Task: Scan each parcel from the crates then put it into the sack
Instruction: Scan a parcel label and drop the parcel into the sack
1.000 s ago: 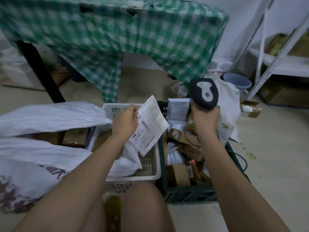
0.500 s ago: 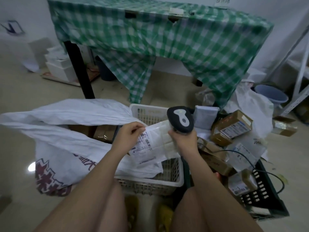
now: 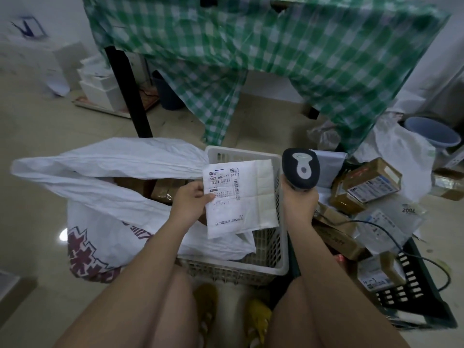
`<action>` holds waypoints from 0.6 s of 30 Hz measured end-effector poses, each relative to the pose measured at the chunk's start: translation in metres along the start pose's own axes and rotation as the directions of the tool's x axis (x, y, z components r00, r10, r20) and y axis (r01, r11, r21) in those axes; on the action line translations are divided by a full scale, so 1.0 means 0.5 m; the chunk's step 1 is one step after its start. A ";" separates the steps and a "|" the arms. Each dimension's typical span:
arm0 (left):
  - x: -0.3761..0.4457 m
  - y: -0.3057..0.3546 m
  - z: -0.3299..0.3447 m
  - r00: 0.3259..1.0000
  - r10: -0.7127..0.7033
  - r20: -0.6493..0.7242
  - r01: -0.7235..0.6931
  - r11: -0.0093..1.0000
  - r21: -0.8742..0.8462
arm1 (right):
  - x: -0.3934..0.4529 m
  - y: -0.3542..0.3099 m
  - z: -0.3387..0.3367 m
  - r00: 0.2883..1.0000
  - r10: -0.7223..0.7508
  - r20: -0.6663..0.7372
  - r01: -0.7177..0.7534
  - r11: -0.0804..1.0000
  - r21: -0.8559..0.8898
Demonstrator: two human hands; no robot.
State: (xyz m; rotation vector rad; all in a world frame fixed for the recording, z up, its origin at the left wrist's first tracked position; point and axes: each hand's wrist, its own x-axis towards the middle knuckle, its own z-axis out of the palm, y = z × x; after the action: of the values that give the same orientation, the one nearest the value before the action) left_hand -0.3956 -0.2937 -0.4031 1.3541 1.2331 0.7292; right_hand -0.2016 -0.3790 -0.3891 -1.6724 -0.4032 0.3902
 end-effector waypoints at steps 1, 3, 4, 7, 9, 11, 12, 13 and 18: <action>0.001 0.000 0.000 1.000 -0.018 -0.011 0.018 0.999 -0.047 | -0.007 -0.004 -0.003 0.999 -0.022 0.043 0.021 1.000 0.011; 0.006 -0.001 0.002 0.998 -0.045 -0.034 0.041 0.992 -0.122 | -0.027 -0.009 -0.008 0.985 -0.032 0.169 0.039 0.999 -0.038; 0.008 0.001 0.004 0.998 -0.051 -0.039 0.045 0.988 -0.146 | -0.040 -0.013 -0.010 0.973 -0.008 0.232 0.024 0.997 -0.067; 0.008 0.004 0.014 0.996 -0.067 -0.060 0.055 0.982 -0.183 | -0.077 -0.018 -0.012 0.915 0.050 0.401 -0.011 0.995 -0.097; 0.010 0.003 0.017 0.995 -0.070 -0.075 0.056 0.981 -0.185 | -0.092 -0.018 -0.015 0.880 0.045 0.474 0.025 0.990 -0.141; 0.010 0.002 0.018 0.994 -0.064 -0.091 0.045 0.980 -0.193 | -0.102 -0.018 -0.017 0.857 0.047 0.513 0.058 0.981 -0.186; 0.011 0.002 0.018 0.993 -0.060 -0.098 0.041 0.981 -0.190 | -0.103 -0.018 -0.018 0.852 0.050 0.521 0.065 0.977 -0.201; 0.011 0.003 0.018 0.993 -0.058 -0.103 0.038 0.982 -0.184 | -0.104 -0.018 -0.019 0.849 0.051 0.526 0.068 0.976 -0.205; 0.012 0.001 0.019 0.993 -0.051 -0.105 0.030 0.980 -0.195 | -0.104 -0.022 -0.025 0.833 0.037 0.553 0.088 0.976 -0.197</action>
State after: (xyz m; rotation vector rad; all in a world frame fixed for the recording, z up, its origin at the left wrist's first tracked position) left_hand -0.3853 -0.2910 -0.4058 1.1395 1.2382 0.8806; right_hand -0.2418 -0.4133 -0.3752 -1.7417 -0.9277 0.8463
